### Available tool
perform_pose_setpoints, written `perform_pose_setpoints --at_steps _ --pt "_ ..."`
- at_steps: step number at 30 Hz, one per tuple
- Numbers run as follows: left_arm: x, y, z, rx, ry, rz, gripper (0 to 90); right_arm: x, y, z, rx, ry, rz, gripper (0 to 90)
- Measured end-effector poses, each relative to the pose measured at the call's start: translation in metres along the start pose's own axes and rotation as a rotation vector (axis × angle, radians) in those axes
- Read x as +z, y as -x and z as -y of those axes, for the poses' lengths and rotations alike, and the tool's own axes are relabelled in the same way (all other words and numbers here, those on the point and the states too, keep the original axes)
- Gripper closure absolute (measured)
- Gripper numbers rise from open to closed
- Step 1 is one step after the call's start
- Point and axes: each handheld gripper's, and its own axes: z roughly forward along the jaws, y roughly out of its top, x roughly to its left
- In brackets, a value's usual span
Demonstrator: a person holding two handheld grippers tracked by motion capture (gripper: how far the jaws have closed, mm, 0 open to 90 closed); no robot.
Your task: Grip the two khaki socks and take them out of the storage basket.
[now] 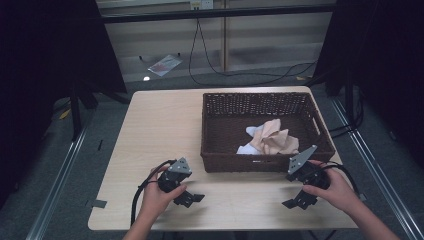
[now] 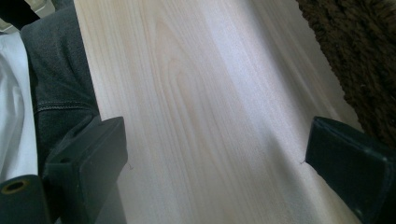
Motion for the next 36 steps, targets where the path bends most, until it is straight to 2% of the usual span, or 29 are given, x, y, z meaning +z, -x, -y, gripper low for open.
perform_pose_setpoints --at_steps 2,3,6,8,12,18,22,25,30,34,36 --pt "0.001 0.0 0.0 -0.019 0.02 0.006 3.6 -0.001 0.0 -0.002 -0.003 -0.016 -0.002 4.9" --pt "0.001 -0.002 0.0 -0.006 0.011 0.009 3.6 -0.001 0.0 -0.003 -0.012 -0.025 0.001 4.9" --pt "0.002 -0.002 0.0 -0.023 0.015 0.01 3.6 -0.005 -0.002 -0.006 -0.02 -0.048 0.002 5.0" --pt "0.002 -0.003 0.0 -0.021 0.015 0.01 3.6 -0.008 -0.001 -0.007 -0.014 -0.044 -0.018 5.2" --pt "0.002 -0.004 0.0 -0.012 0.003 0.013 3.6 -0.013 -0.001 -0.009 -0.017 -0.058 -0.011 5.1" --pt "0.002 -0.003 0.001 -0.03 0.013 0.015 3.6 -0.02 -0.003 -0.017 -0.027 -0.084 -0.018 5.2" --pt "0.001 -0.004 0.001 -0.023 0.008 0.016 3.6 -0.025 -0.002 -0.022 -0.026 -0.083 -0.021 5.2" --pt "0.001 -0.003 0.001 -0.04 0.016 0.015 3.6 -0.031 -0.002 -0.026 -0.017 -0.087 -0.024 5.3" --pt "0.001 -0.004 0.001 -0.023 0.01 0.022 3.6 -0.043 0.0 -0.034 -0.019 -0.085 -0.025 5.3" --pt "0.0 -0.003 0.001 -0.034 0.02 0.016 3.6 -0.052 0.0 -0.04 -0.014 -0.093 -0.018 5.3" --pt "-0.001 -0.004 0.001 -0.023 0.018 0.018 3.6 -0.057 0.001 -0.044 -0.009 -0.089 -0.025 5.3"
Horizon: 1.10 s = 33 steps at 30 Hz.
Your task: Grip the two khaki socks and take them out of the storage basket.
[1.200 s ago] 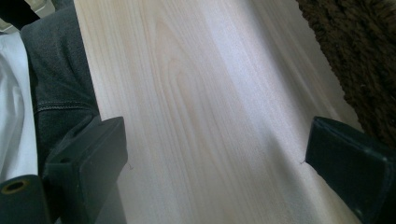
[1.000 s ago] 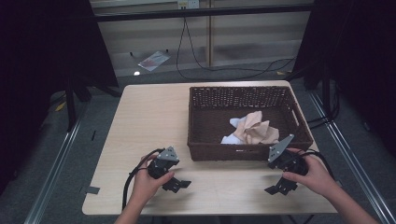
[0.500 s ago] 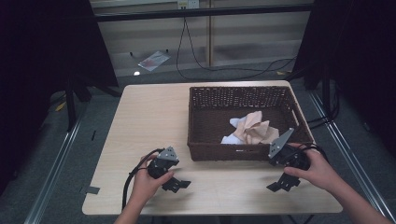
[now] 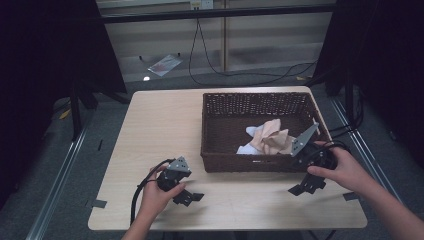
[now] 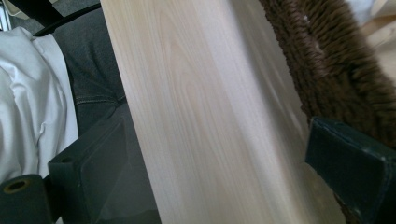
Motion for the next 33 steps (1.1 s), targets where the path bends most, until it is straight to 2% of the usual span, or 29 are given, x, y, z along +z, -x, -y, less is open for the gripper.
perform_pose_setpoints --at_steps 11,20,25,30,33 --pt "0.002 0.003 -0.001 0.007 -0.011 0.003 3.6 -0.018 0.005 -0.02 0.011 0.018 0.015 5.0" --pt "0.001 0.004 -0.001 0.022 -0.015 -0.003 3.6 -0.03 0.024 -0.034 0.057 0.055 0.04 4.7" --pt "0.001 0.005 -0.001 0.019 -0.012 0.006 3.6 -0.031 0.032 -0.041 0.072 0.052 0.065 4.7" --pt "0.002 0.006 -0.001 0.015 -0.009 0.003 3.6 -0.032 0.045 -0.047 0.107 0.077 0.095 3.9" --pt "0.002 0.006 -0.002 0.017 -0.011 0.007 3.6 -0.029 0.052 -0.049 0.126 0.074 0.099 3.7"
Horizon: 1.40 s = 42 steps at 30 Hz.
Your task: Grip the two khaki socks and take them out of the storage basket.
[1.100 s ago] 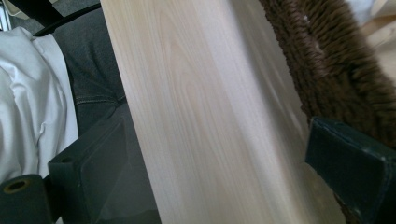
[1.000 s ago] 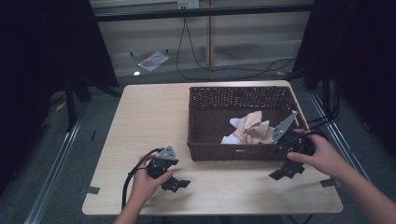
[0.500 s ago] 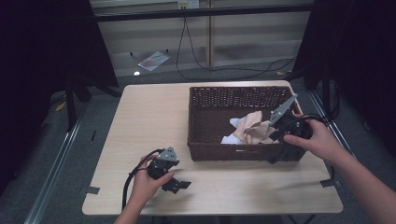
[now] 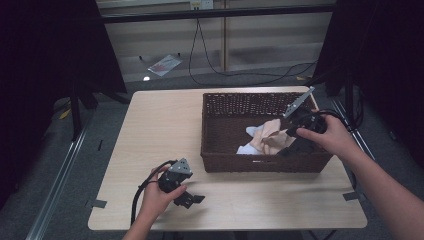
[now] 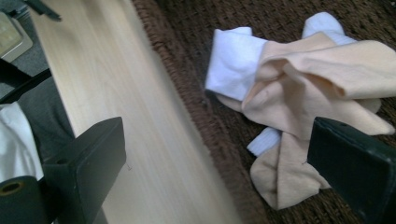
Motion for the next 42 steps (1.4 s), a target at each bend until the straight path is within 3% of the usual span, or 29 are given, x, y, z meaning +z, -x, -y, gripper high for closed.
perform_pose_setpoints --at_steps 16,25,31,38,42 --pt "0.001 0.0 0.0 0.003 -0.008 0.008 3.5 0.032 0.037 -0.009 0.075 -0.028 0.087 4.7" --pt "0.0 0.0 0.0 0.011 -0.014 0.012 3.5 0.046 0.049 -0.013 0.053 -0.064 0.122 11.0" --pt "0.0 -0.001 0.0 0.014 -0.016 0.012 3.5 0.056 0.063 -0.003 0.095 -0.05 0.131 11.3" --pt "0.002 -0.001 0.0 0.011 -0.021 0.013 3.5 0.064 0.07 0.0 0.081 -0.037 0.156 12.9" --pt "0.002 -0.002 0.0 0.012 -0.024 0.014 3.5 0.07 0.072 -0.001 0.076 -0.052 0.167 20.8"
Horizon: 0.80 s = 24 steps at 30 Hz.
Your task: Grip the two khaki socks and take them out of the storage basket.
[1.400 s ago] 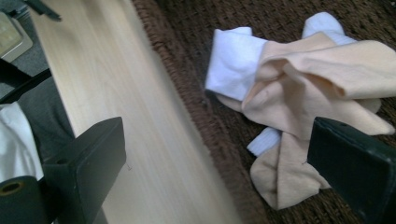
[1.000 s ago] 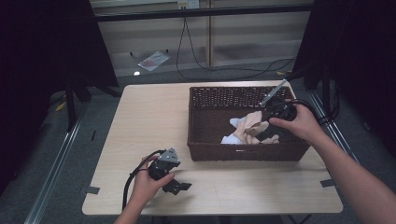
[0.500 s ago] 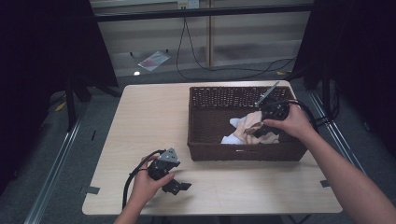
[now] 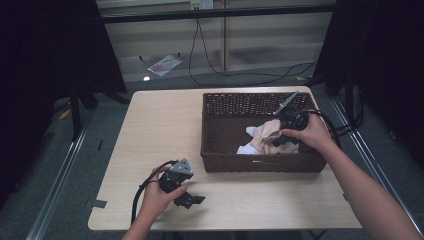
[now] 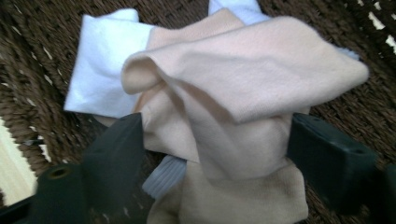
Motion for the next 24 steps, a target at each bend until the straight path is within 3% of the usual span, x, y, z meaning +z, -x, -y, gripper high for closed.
perform_pose_setpoints --at_steps 2,4,7,9,12,24 --pt "0.0 0.001 0.0 -0.013 0.015 0.003 3.5 0.004 0.001 0.0 -0.018 -0.026 0.008 31.0" --pt "-0.001 0.001 0.0 0.004 0.015 -0.002 3.6 0.008 0.0 -0.001 -0.025 -0.054 0.013 42.2" --pt "-0.003 0.001 -0.001 0.009 0.011 -0.007 3.6 0.011 -0.001 0.0 -0.04 -0.084 0.009 69.0" --pt "-0.002 0.001 0.0 -0.005 0.023 0.003 3.6 0.01 -0.001 0.001 -0.045 -0.096 0.01 81.6" --pt "-0.002 0.001 0.0 -0.007 0.024 0.006 3.6 0.005 -0.001 0.003 -0.046 -0.097 -0.013 85.5" --pt "-0.002 0.002 -0.002 0.011 0.015 0.004 3.6 -0.038 -0.004 0.003 -0.033 -0.106 -0.068 85.9"
